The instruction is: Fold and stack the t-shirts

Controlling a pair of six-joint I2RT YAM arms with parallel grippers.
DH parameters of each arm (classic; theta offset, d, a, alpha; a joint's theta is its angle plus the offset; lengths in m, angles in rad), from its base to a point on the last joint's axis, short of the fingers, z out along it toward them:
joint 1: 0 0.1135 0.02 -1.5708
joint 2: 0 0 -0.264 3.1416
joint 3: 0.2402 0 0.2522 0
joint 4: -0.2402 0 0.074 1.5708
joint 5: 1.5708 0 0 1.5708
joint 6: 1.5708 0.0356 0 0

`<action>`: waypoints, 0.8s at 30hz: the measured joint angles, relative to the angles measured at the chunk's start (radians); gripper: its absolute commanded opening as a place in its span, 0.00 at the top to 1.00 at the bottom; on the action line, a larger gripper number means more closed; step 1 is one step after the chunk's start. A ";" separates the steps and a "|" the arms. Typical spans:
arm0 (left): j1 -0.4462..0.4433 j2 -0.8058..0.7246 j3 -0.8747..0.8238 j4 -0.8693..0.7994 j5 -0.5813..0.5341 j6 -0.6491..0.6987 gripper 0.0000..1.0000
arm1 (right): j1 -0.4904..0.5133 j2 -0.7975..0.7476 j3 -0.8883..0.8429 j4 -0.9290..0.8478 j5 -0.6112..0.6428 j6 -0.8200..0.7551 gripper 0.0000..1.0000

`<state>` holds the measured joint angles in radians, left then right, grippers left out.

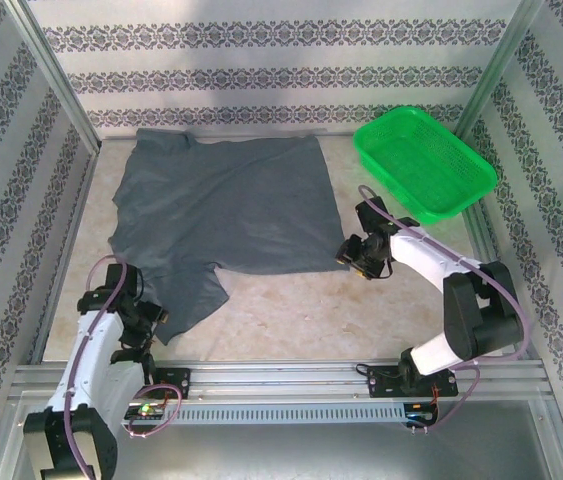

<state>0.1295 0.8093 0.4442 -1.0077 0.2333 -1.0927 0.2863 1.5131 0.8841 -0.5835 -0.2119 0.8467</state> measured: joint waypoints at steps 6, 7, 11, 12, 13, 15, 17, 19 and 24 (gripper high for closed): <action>-0.080 0.094 -0.053 0.076 0.000 -0.101 0.68 | 0.000 0.059 -0.003 0.016 -0.002 0.022 0.49; -0.091 0.119 -0.048 0.076 -0.008 -0.114 0.72 | 0.000 0.070 -0.002 0.019 -0.002 0.024 0.50; -0.104 0.203 -0.021 0.069 -0.019 -0.142 0.89 | 0.000 0.122 0.015 0.040 -0.002 0.040 0.54; -0.104 0.214 -0.017 0.066 -0.021 -0.147 0.96 | 0.003 0.141 0.027 0.044 -0.001 0.042 0.56; -0.104 0.217 -0.014 0.064 -0.021 -0.150 1.00 | 0.005 0.154 0.042 0.031 0.004 0.044 0.58; -0.106 0.217 -0.006 0.060 -0.021 -0.145 1.00 | 0.006 0.175 0.065 0.026 0.008 0.046 0.64; -0.113 0.211 -0.001 0.058 -0.025 -0.143 1.00 | 0.011 0.201 0.093 0.031 0.014 0.047 0.72; -0.118 0.199 0.003 0.058 -0.026 -0.142 1.00 | 0.013 0.219 0.111 0.034 0.022 0.048 0.82; -0.124 0.109 0.031 0.108 -0.018 -0.140 1.00 | 0.013 0.234 0.131 0.033 0.066 0.055 1.00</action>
<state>0.0051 0.9184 0.4751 -0.8997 0.2157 -1.2327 0.2993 1.7473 1.0149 -0.5507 -0.1459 0.9012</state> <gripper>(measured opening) 0.049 0.050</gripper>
